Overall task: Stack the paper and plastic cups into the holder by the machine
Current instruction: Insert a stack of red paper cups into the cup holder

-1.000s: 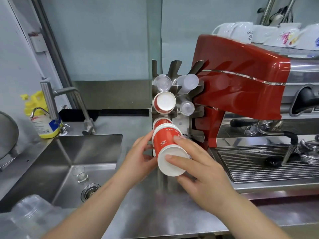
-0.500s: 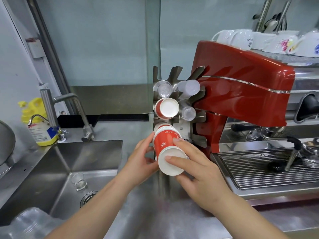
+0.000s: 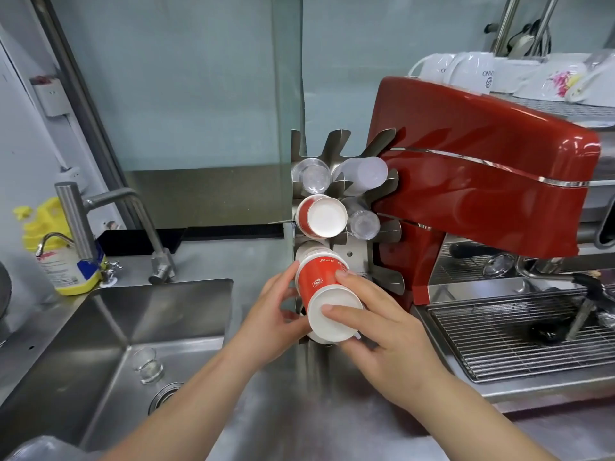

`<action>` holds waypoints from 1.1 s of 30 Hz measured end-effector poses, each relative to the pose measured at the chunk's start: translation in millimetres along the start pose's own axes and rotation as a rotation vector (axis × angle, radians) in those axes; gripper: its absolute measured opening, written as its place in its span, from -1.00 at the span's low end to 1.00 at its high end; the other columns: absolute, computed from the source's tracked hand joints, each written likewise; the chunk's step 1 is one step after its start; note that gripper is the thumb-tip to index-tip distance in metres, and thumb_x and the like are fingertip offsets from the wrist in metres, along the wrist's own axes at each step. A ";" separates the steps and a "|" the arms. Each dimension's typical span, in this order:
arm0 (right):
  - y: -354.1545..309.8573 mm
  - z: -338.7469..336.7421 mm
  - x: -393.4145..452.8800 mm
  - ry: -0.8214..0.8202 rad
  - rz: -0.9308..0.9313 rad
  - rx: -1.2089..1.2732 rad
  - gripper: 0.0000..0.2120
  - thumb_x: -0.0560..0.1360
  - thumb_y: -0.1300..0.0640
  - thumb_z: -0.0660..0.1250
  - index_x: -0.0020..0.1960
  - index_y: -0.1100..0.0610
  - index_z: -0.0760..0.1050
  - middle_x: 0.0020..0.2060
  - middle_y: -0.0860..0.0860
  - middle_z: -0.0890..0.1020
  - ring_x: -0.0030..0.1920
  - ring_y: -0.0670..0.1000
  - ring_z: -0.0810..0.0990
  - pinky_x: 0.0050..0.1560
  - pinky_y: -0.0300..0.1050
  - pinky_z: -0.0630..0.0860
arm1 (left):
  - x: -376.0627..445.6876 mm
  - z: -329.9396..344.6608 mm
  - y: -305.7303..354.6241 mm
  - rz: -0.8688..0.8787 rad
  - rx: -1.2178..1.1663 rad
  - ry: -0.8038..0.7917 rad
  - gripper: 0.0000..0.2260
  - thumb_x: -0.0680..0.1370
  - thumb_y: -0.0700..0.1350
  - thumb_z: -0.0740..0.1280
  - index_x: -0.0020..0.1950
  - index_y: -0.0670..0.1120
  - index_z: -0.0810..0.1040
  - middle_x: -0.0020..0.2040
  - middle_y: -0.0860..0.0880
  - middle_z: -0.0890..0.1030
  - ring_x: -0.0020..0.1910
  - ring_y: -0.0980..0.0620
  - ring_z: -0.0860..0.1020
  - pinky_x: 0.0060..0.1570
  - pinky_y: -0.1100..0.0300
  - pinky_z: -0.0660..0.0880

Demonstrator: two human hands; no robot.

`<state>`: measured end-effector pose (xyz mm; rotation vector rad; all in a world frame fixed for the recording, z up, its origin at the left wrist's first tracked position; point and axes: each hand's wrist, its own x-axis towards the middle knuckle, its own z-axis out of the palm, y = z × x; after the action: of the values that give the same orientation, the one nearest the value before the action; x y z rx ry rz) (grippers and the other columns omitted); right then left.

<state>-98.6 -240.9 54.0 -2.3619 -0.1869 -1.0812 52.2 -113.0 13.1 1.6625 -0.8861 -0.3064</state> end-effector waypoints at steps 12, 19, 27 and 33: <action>41.6 16.5 9.3 0.005 0.033 0.036 -0.73 0.37 0.28 0.47 0.06 0.12 0.66 0.32 0.06 0.46 0.32 0.01 0.45 0.30 -0.04 0.41 | 31.1 1.1 -22.7 -0.010 0.146 -0.002 -0.28 0.45 -0.17 0.52 0.50 0.16 0.27 0.32 0.19 0.35 0.33 0.21 0.43 0.18 0.19 0.54; 61.1 25.2 14.9 -0.006 0.068 0.055 -0.74 0.37 0.27 0.48 0.05 0.12 0.66 0.32 0.07 0.47 0.33 0.03 0.46 0.29 -0.03 0.42 | 47.4 -2.7 -29.4 0.049 0.278 -0.016 -0.28 0.45 -0.15 0.51 0.54 0.05 0.28 0.36 0.10 0.35 0.27 0.36 0.36 0.05 0.44 0.43; 74.1 34.3 17.0 -0.040 0.080 0.068 -0.65 0.33 0.32 0.54 0.06 0.05 0.66 0.33 -0.02 0.44 0.33 -0.01 0.43 0.29 -0.13 0.39 | 55.1 -6.1 -41.7 0.092 0.382 -0.009 -0.29 0.44 -0.13 0.52 0.53 0.01 0.30 0.39 0.07 0.36 0.35 0.26 0.36 0.06 0.48 0.40; 76.9 34.1 19.3 -0.023 0.071 0.090 -0.72 0.37 0.25 0.48 0.06 0.05 0.65 0.34 -0.02 0.44 0.34 -0.05 0.42 0.31 -0.18 0.35 | 60.4 -4.9 -46.3 0.115 0.388 0.006 -0.29 0.44 -0.12 0.52 0.53 0.01 0.30 0.39 0.08 0.37 0.37 0.20 0.39 0.16 0.28 0.47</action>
<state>-37.4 -290.3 18.4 -2.2838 -0.1559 -0.9922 114.1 -149.0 -12.9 1.9546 -1.0826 -0.0503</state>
